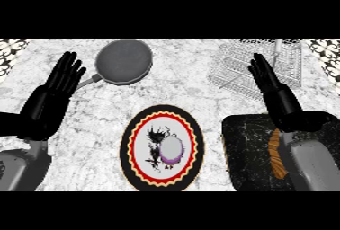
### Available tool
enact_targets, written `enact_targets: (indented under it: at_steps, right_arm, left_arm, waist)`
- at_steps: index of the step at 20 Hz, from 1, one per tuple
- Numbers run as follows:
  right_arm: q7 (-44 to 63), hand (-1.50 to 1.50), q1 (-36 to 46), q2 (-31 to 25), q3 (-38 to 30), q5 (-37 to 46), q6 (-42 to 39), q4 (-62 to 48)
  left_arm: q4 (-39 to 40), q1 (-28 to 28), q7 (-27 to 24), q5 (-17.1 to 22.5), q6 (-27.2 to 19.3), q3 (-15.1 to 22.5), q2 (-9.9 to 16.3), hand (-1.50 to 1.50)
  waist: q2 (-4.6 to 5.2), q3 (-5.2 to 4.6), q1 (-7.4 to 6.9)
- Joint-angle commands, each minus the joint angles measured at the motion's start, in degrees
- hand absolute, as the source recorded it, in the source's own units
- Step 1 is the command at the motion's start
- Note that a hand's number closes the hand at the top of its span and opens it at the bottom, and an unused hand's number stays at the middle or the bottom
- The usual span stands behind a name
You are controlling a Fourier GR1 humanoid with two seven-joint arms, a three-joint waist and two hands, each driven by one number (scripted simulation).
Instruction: Pick the croissant from the tray and place it in the tiered basket
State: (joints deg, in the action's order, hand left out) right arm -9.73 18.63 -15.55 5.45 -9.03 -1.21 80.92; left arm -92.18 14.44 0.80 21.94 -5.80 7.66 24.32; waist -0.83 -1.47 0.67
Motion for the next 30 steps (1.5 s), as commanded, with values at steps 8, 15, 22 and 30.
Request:
enact_targets:
  at_steps: [8, 15, 22, 30]
  right_arm:
    - [9.3, 1.5, -19.9, -2.3, -21.3, 2.6, 26.9, -6.0]
    - [15.0, -1.5, -34.6, 6.6, -24.4, 6.6, 45.8, 10.9]
    - [38.1, -1.5, -47.2, -7.8, -14.7, 14.3, 32.6, 25.1]
    - [72.9, -1.5, -43.8, -23.5, -15.3, 15.8, 22.4, 41.4]
  left_arm:
    - [7.7, -7.6, 0.7, -9.7, -6.7, -4.4, 7.8, 0.0]
    - [8.3, -10.7, -0.1, -14.3, -9.0, -1.4, 6.7, 0.0]
    - [7.6, -7.9, 2.1, -16.3, -10.1, 0.1, 6.1, 0.0]
    - [7.7, -5.7, 3.2, -19.1, -11.1, 3.2, 3.1, 0.0]
  waist:
    - [2.86, 0.97, 7.72]
    - [0.19, 1.02, 3.52]
    - [0.97, 0.82, 0.99]
    - [1.21, 1.16, -1.29]
